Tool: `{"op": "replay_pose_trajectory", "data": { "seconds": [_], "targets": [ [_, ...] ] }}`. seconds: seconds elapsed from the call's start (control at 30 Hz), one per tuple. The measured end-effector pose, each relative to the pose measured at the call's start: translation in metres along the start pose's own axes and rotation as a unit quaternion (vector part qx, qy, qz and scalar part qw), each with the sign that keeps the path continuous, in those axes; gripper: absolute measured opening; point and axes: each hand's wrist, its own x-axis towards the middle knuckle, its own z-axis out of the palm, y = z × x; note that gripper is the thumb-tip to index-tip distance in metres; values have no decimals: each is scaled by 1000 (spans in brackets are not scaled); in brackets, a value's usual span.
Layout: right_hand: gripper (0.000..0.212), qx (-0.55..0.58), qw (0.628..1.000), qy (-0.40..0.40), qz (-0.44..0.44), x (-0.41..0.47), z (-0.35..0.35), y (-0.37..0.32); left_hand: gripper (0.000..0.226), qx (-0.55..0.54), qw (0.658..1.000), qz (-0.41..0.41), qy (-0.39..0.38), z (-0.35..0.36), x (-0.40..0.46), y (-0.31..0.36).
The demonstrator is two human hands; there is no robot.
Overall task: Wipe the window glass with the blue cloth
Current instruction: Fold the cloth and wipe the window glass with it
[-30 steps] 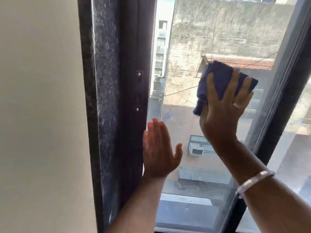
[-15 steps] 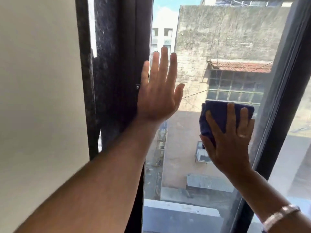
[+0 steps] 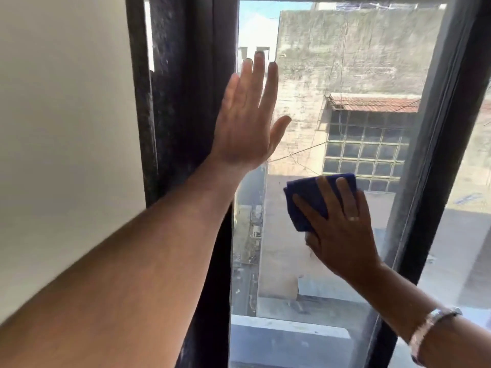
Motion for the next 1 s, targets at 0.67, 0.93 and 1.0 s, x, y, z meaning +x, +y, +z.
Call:
{"op": "replay_pose_trajectory", "data": {
  "seconds": [0.67, 0.93, 1.0],
  "targets": [
    [70, 13, 994, -50, -97, -10, 6, -67, 73, 0, 1000, 24, 3, 8, -1, -9],
    [70, 35, 984, 25, 171, 51, 1, -45, 71, 11, 1000, 21, 19, 10, -3, -7],
    [66, 27, 999, -7, 20, 35, 6, -62, 71, 5, 1000, 23, 11, 9, -1, -8]
  ]
}}
